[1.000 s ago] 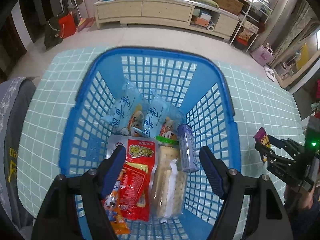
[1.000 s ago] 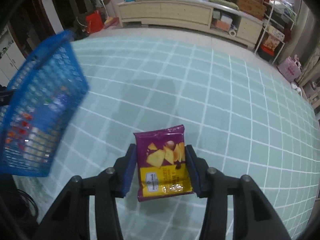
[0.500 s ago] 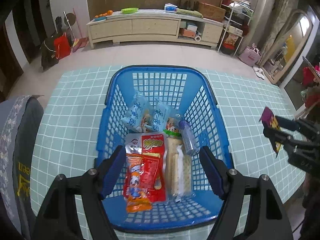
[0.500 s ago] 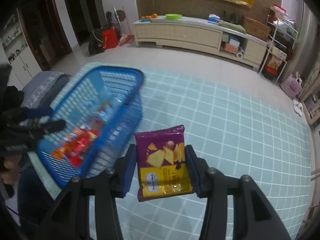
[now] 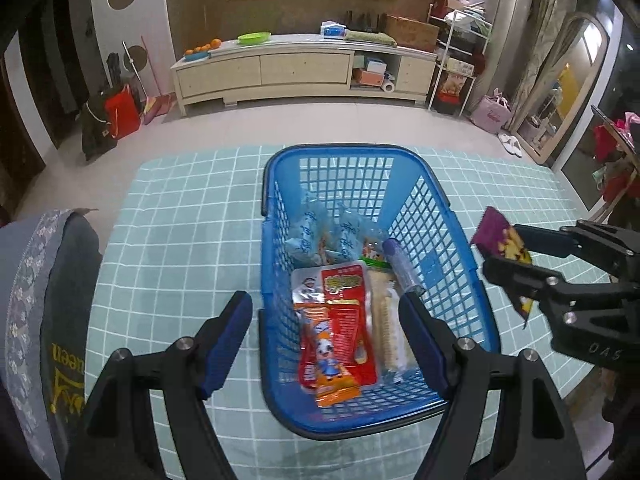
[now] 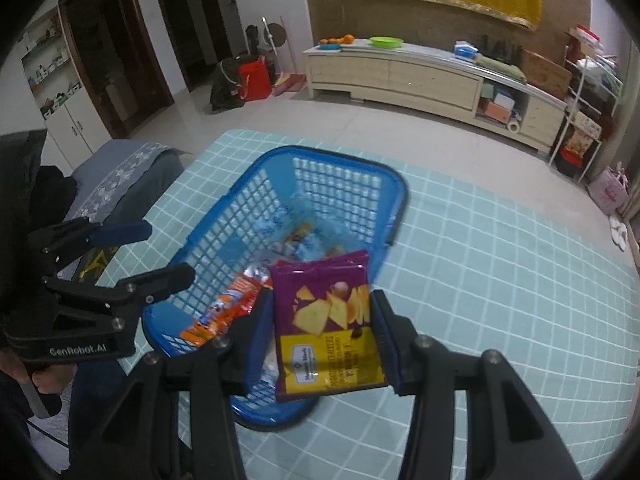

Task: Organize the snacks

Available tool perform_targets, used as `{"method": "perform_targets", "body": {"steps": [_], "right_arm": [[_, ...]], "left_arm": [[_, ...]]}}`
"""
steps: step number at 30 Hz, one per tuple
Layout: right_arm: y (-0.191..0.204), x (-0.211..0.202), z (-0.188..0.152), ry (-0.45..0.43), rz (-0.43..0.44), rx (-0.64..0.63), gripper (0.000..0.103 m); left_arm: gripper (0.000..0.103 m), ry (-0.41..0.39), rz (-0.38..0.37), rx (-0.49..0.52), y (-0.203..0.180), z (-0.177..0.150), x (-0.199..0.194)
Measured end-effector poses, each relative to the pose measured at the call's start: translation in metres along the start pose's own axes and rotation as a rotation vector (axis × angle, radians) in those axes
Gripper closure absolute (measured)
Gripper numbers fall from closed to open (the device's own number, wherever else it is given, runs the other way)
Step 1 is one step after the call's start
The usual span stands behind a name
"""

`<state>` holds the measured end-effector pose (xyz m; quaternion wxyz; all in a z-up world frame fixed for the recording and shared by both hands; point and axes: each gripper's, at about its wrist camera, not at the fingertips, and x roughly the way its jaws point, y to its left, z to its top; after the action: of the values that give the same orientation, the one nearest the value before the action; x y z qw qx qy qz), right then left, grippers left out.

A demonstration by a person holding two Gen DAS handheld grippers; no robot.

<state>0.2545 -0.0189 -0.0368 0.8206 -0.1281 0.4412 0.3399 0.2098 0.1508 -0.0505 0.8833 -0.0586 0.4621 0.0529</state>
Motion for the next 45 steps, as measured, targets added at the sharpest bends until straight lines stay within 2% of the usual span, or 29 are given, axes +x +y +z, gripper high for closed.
{"method": "perform_targets", "body": {"steps": [8,16,18,22,26,29,35,38,42,45], "right_arm": [[0.022,0.027,0.005,0.044,0.024,-0.018,0.051],[0.026,0.045,0.001,0.107,-0.029,-0.017,0.050],[0.028,0.047,0.000,0.120,-0.040,-0.022,0.046],[0.032,0.043,-0.002,0.111,-0.071,-0.027,0.027],[0.031,0.026,-0.010,0.077,-0.097,0.005,0.026],[0.026,0.005,-0.024,0.035,-0.113,0.071,0.026],[0.025,-0.049,-0.055,-0.060,-0.128,0.149,0.026],[0.031,-0.077,-0.074,-0.115,-0.169,0.167,0.026],[0.038,-0.106,-0.095,-0.181,-0.229,0.189,0.026],[0.047,-0.134,-0.111,-0.246,-0.264,0.204,0.026]], "left_arm": [[0.029,0.007,0.009,0.036,0.010,-0.004,0.011],[0.029,0.028,0.006,0.017,0.018,-0.011,0.019],[0.029,0.028,0.009,0.011,0.018,-0.013,0.018],[0.029,0.011,0.011,0.022,0.016,-0.017,0.009],[0.029,-0.021,0.015,0.040,0.009,-0.026,-0.007],[0.029,-0.041,-0.015,0.042,0.005,-0.036,-0.020],[0.029,-0.151,-0.029,0.041,-0.008,-0.062,-0.058],[0.029,-0.189,-0.043,0.041,-0.017,-0.079,-0.077],[0.029,-0.281,-0.006,0.093,-0.034,-0.100,-0.109],[0.029,-0.344,-0.007,0.106,-0.041,-0.110,-0.133]]}}
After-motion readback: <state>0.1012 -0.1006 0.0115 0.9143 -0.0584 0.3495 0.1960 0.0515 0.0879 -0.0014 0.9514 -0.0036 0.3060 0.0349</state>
